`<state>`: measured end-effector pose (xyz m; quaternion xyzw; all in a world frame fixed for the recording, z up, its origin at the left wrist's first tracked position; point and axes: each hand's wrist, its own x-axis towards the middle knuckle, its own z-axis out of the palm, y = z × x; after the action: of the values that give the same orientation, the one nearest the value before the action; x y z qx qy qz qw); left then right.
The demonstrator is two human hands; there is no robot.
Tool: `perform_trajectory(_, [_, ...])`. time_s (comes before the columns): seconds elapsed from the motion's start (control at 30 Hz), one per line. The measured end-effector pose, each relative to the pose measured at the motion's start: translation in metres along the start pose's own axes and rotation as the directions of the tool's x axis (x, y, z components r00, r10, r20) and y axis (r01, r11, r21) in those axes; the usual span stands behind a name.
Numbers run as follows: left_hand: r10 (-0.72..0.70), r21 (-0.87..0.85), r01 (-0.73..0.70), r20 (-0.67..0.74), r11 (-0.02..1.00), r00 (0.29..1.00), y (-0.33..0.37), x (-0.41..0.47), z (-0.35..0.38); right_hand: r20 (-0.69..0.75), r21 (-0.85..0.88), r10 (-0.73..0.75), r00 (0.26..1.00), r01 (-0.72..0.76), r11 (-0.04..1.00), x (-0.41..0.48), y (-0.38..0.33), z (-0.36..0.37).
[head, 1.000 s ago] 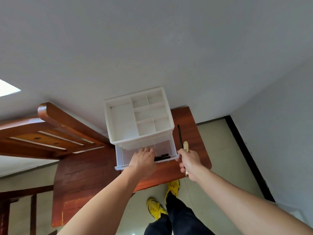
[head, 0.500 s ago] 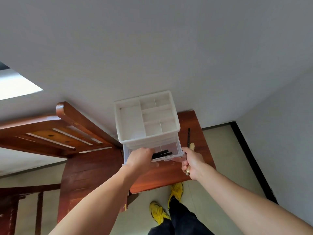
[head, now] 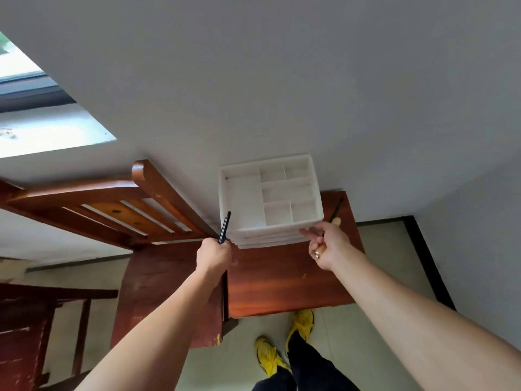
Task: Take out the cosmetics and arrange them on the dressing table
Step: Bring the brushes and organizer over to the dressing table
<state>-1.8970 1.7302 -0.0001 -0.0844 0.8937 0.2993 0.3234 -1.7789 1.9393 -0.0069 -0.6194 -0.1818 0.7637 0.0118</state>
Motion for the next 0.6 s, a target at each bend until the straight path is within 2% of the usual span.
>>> perform_trajectory(0.07, [0.011, -0.127, -0.007, 0.036, 0.992, 0.999, 0.004, 0.000, 0.010, -0.004, 0.014, -0.002, 1.000, 0.002, 1.000, -0.002, 0.001, 0.007])
perform_trajectory(0.23, [-0.012, -0.288, 0.028, 0.056, 0.957, 0.998, 0.010, 0.005, 0.028, -0.024, 0.027, -0.007, 1.000, 0.007, 1.000, 0.007, 0.008, 0.006])
perform_trajectory(0.33, [0.003, -0.329, 0.024, 0.081, 0.944, 0.997, 0.005, 0.006, 0.032, 0.032, -0.023, -0.015, 0.999, 0.016, 1.000, 0.009, 0.007, 0.000])
perform_trajectory(0.4, [0.037, -0.291, -0.018, 0.060, 0.957, 0.998, 0.001, 0.007, 0.032, 0.051, -0.088, -0.031, 0.998, 0.036, 0.996, 0.008, 0.008, -0.007])
perform_trajectory(0.5, [0.110, -0.214, -0.110, -0.015, 0.971, 0.994, -0.003, -0.001, 0.029, -0.080, -0.256, -0.213, 0.974, 0.187, 0.948, 0.006, 0.013, -0.021])
perform_trajectory(0.57, [0.142, -0.193, -0.153, -0.069, 0.969, 0.987, -0.012, -0.011, 0.023, -0.147, -0.388, -0.416, 0.897, 0.335, 0.859, 0.003, 0.022, -0.032])
perform_trajectory(0.6, [0.142, -0.185, -0.157, -0.092, 0.970, 0.986, -0.018, -0.016, 0.018, -0.120, -0.426, -0.501, 0.857, 0.411, 0.806, 0.000, 0.028, -0.035])
